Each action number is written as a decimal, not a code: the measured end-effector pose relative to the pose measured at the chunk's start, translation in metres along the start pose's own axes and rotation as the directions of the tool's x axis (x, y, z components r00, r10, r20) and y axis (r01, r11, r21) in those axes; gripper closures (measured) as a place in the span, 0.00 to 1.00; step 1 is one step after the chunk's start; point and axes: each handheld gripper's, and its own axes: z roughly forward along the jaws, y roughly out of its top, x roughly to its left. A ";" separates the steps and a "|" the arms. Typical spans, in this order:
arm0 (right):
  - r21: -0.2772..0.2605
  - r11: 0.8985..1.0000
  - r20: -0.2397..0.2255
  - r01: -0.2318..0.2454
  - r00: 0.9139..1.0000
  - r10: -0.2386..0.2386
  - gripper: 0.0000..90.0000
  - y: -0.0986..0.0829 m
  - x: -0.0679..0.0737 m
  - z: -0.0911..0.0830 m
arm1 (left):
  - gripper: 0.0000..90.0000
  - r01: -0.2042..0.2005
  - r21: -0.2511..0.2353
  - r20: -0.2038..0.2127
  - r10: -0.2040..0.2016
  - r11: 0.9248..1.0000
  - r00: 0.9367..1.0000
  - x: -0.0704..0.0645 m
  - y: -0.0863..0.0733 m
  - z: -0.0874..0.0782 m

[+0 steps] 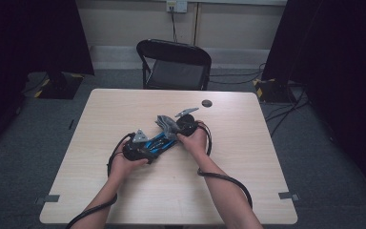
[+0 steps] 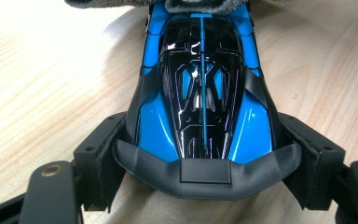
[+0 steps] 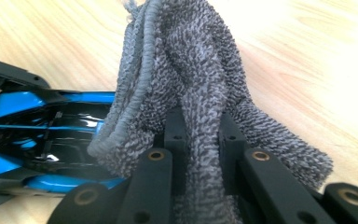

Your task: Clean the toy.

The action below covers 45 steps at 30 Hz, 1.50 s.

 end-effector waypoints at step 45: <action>-0.051 0.998 0.062 -0.034 0.997 0.037 0.88 -0.002 -0.029 -0.046 | 0.27 0.006 -0.001 0.003 -0.006 1.000 1.000 0.000 0.000 0.000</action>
